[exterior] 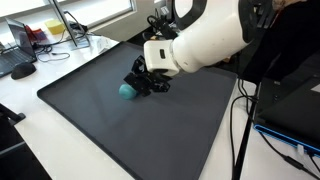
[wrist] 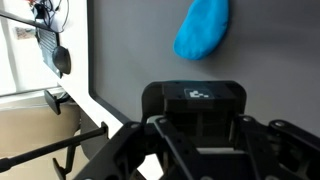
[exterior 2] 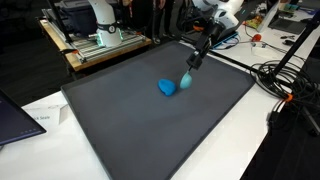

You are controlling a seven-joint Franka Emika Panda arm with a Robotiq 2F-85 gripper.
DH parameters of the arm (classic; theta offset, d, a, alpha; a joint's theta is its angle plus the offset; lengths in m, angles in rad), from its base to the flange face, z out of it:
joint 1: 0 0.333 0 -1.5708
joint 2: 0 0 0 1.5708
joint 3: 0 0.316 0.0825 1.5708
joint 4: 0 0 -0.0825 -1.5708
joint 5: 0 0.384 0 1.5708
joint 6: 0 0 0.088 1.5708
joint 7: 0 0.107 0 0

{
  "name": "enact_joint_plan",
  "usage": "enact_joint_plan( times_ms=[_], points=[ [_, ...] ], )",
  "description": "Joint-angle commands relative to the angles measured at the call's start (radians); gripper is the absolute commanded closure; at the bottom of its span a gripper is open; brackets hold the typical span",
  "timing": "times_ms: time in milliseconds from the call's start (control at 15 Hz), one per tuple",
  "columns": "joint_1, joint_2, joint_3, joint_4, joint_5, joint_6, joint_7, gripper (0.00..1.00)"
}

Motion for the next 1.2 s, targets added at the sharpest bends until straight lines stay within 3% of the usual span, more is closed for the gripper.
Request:
enact_joint_plan(
  times_ms=[0,667,1133],
  points=[
    [-0.069,-0.09,0.022,-0.085,0.065,0.092,-0.051,0.78],
    [-0.223,-0.329,-0.015,-0.344,0.304,0.337,-0.218,0.78],
    [-0.334,-0.413,-0.018,-0.423,0.573,0.506,-0.494,0.78]
  ],
)
